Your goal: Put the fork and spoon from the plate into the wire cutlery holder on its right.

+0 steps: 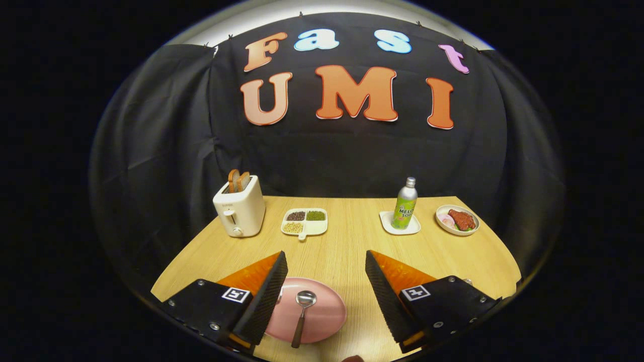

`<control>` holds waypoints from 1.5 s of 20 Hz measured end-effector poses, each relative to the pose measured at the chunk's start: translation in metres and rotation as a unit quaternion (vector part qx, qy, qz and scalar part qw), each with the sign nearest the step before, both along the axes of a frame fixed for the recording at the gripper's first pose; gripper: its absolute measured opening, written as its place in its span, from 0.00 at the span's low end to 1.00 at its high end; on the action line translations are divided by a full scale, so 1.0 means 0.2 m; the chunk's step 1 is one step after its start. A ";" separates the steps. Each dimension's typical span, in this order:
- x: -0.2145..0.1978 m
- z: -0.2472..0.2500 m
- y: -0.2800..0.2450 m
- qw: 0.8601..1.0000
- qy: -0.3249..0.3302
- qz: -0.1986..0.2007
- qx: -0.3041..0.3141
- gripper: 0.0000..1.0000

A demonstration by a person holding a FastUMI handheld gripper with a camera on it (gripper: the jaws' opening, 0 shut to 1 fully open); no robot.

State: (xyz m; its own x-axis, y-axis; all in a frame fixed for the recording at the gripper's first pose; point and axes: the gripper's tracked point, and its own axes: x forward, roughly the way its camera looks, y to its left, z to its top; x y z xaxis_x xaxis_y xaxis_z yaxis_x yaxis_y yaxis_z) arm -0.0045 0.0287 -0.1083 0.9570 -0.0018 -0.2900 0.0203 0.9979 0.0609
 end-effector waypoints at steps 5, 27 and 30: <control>0.02 0.49 -0.20 0.986 -0.156 -0.056 -0.030 0.93; 0.02 -0.25 0.07 0.998 0.050 0.031 -0.019 0.95; -0.03 -0.44 0.13 0.994 0.103 0.033 0.004 0.95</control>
